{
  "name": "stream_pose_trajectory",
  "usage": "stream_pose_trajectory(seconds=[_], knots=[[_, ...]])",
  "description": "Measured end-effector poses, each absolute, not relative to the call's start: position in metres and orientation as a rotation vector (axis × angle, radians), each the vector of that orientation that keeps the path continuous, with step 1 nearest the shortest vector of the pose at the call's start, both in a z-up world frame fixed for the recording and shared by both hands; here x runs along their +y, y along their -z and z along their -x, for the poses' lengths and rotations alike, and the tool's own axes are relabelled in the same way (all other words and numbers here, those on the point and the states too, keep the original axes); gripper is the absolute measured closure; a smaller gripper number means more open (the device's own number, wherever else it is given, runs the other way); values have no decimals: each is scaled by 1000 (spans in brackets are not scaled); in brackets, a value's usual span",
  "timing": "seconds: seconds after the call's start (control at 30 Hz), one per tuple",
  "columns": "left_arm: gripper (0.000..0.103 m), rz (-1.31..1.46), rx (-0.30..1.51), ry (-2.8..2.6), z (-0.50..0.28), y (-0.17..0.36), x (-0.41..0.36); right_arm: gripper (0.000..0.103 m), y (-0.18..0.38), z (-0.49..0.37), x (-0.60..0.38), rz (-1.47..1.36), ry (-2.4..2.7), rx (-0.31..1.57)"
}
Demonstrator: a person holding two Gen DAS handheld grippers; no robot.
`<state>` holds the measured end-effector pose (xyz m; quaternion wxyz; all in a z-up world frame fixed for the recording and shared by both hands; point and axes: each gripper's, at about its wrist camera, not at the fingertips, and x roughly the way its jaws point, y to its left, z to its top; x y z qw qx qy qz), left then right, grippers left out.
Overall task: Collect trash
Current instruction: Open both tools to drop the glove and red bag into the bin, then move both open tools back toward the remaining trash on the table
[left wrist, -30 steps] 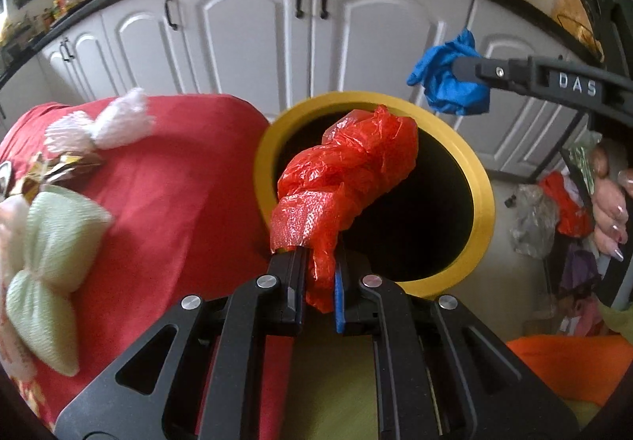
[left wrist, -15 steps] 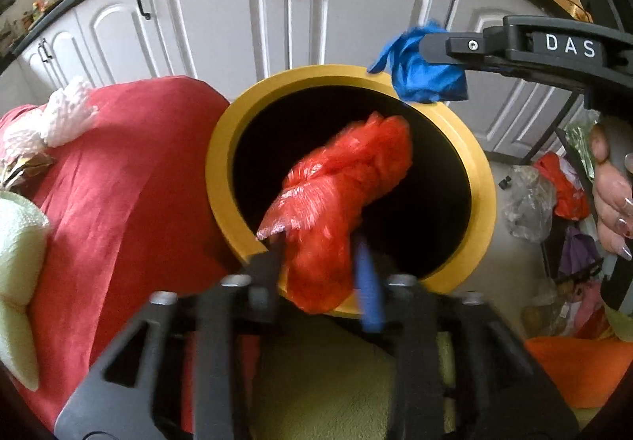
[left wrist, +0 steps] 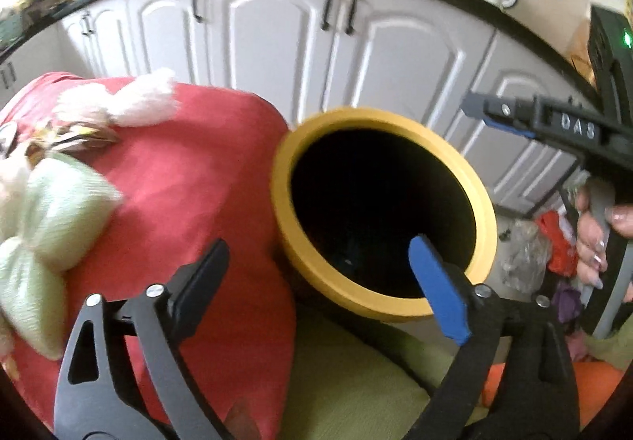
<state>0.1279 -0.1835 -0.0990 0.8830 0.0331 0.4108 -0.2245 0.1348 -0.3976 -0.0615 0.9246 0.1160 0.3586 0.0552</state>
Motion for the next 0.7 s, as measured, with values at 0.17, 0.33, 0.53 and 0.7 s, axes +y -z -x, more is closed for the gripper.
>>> stream_pose_trajectory(seconds=[0.17, 0.33, 0.53, 0.7], knots=[[11, -15, 786, 383, -124, 79, -151, 54, 46, -127, -380, -221, -161, 694], [11, 34, 732, 297, -121, 62, -119, 52, 31, -124, -356, -181, -226, 660], [11, 77, 681, 210, -118, 48, -84, 49, 19, -123, -324, -139, -295, 640], [11, 115, 648, 150, -112, 41, -56, 49, 16, -124, -298, -118, -355, 652]])
